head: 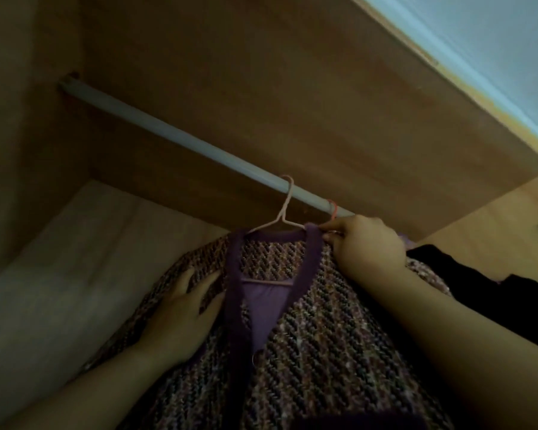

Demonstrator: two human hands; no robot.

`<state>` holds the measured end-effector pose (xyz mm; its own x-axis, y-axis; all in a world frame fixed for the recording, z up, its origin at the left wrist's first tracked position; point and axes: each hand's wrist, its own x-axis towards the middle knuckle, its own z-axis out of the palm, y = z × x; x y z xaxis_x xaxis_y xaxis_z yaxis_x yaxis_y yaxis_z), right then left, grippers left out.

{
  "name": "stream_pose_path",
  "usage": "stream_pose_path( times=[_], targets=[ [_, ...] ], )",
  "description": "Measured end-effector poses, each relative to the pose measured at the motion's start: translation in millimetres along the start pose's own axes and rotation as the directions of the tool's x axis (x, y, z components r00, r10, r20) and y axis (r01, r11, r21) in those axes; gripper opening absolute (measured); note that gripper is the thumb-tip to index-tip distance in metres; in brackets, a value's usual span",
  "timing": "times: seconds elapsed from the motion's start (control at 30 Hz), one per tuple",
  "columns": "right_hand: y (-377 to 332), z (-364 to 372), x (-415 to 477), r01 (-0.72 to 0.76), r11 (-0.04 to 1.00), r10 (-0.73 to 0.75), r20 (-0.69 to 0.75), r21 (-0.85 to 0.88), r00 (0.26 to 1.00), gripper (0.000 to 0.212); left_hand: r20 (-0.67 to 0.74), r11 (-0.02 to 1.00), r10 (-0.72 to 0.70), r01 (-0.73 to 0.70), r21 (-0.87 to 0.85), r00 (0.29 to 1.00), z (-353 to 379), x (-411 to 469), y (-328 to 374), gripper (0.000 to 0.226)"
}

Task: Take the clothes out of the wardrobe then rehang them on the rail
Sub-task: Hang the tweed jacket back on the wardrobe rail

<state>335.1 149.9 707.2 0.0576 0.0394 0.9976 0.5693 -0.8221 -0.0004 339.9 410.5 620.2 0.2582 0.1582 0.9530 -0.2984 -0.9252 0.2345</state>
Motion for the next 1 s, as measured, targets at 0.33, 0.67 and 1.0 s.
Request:
stream_pose_path(
  times=[0.33, 0.67, 1.0],
  targets=[
    [-17.1, 6.7, -31.3, 0.107, 0.990, -0.120, -0.137, -0.094, 0.983, 0.030, -0.054, 0.998, 0.020, -0.017, 0.057, 0.998, -7.0, -27.3, -23.8, 0.066],
    [-7.4, 32.7, -157.6, 0.199, 0.974, -0.204, -0.038, -0.104, 0.978, 0.063, 0.015, 0.970, 0.063, -0.064, 0.234, 0.998, -21.9, -118.6, -17.5, 0.061],
    [-14.1, 31.0, -317.3, 0.187, 0.977, -0.202, 0.159, 0.102, 0.967, 0.065, 0.153, 0.855, 0.014, -0.091, 0.510, 0.988, -37.5, -267.6, 0.0, 0.068]
  ],
)
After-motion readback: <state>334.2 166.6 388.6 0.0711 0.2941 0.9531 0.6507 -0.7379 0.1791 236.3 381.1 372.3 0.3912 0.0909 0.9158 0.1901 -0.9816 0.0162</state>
